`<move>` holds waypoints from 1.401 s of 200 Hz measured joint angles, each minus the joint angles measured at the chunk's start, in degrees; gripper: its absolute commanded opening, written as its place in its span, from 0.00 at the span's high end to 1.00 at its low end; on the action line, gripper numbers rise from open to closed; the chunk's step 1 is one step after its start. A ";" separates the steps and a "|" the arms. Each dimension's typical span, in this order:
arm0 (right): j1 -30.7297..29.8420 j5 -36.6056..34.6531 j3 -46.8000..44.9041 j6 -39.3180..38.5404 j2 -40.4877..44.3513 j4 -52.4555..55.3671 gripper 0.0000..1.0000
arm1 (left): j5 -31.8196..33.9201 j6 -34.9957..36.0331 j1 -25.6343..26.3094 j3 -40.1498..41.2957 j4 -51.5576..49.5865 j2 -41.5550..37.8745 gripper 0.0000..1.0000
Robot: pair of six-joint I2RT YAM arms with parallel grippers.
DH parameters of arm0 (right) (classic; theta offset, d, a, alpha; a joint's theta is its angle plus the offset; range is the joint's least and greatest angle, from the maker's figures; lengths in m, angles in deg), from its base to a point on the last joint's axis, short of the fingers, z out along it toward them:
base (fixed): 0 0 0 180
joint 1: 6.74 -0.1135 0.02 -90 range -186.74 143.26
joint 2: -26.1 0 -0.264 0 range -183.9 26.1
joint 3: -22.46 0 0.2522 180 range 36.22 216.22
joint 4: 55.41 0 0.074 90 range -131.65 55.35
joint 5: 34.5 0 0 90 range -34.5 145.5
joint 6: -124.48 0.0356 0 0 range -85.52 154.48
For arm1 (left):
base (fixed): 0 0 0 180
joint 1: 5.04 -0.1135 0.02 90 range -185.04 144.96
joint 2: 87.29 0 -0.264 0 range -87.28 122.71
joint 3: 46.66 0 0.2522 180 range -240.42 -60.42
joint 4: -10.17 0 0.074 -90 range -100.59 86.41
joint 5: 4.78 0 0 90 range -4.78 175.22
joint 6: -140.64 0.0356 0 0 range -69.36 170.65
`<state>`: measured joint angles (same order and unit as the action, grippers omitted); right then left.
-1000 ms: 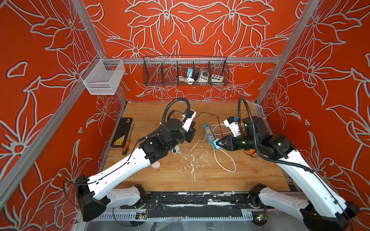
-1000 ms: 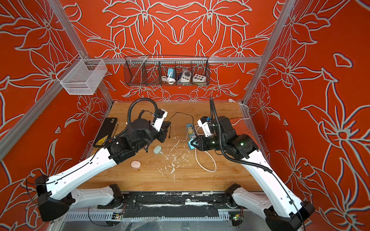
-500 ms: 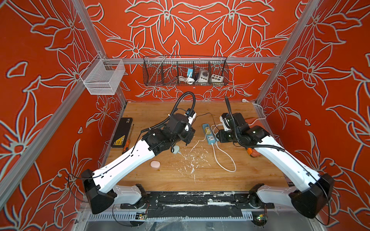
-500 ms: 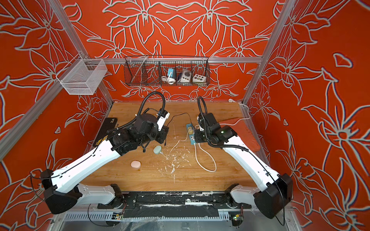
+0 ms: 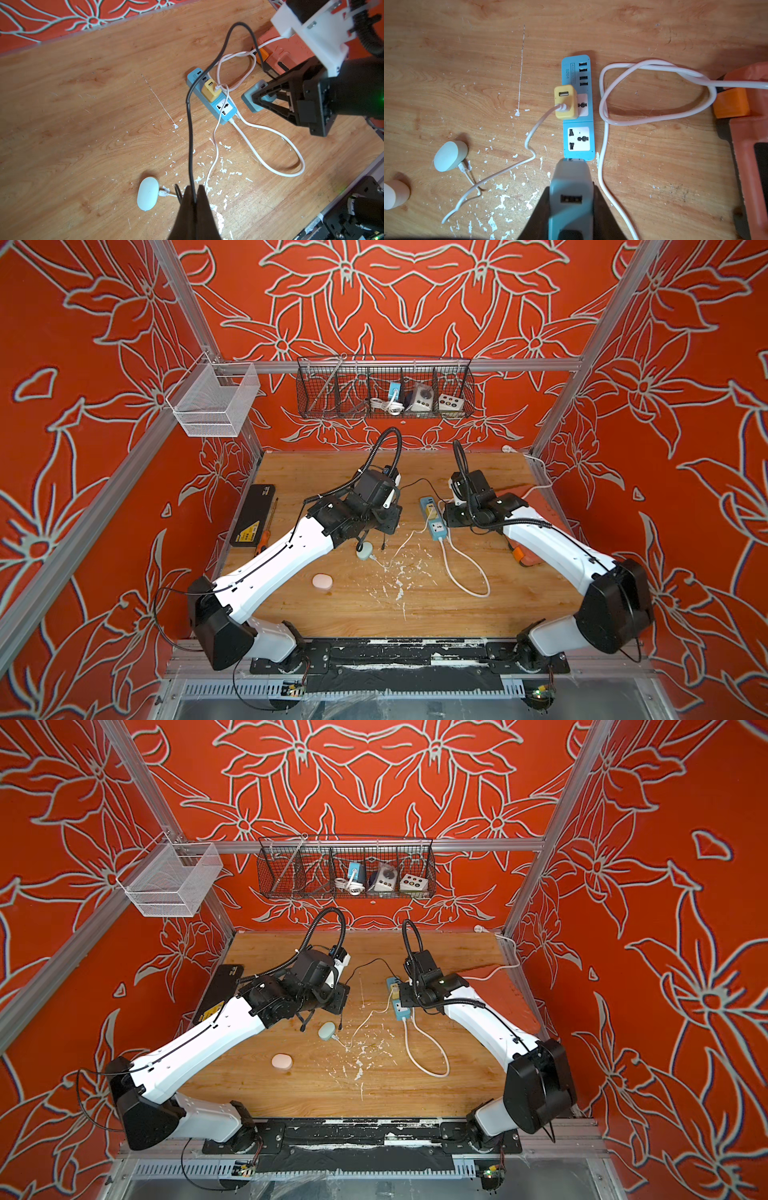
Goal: Charge the bluetooth headset
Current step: Adjust the charging cable at the plug, then insert the plug into the socket.
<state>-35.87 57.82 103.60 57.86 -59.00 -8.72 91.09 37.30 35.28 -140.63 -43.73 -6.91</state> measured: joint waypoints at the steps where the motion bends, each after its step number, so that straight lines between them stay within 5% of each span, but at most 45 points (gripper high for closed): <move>1: 0.00 0.02 0.00 0.00 -0.11 -0.02 0.92 | 0.00 -0.04 -0.04 0.00 -0.02 0.04 1.00; 280: 0.24 2.64 3.10 -2.05 -13.64 -4.63 0.94 | -5.35 -2.19 -3.26 0.20 -0.42 2.51 1.00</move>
<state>-35.63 60.47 106.70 55.80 -72.64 -13.35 85.74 35.12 32.02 -140.43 -44.14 -4.39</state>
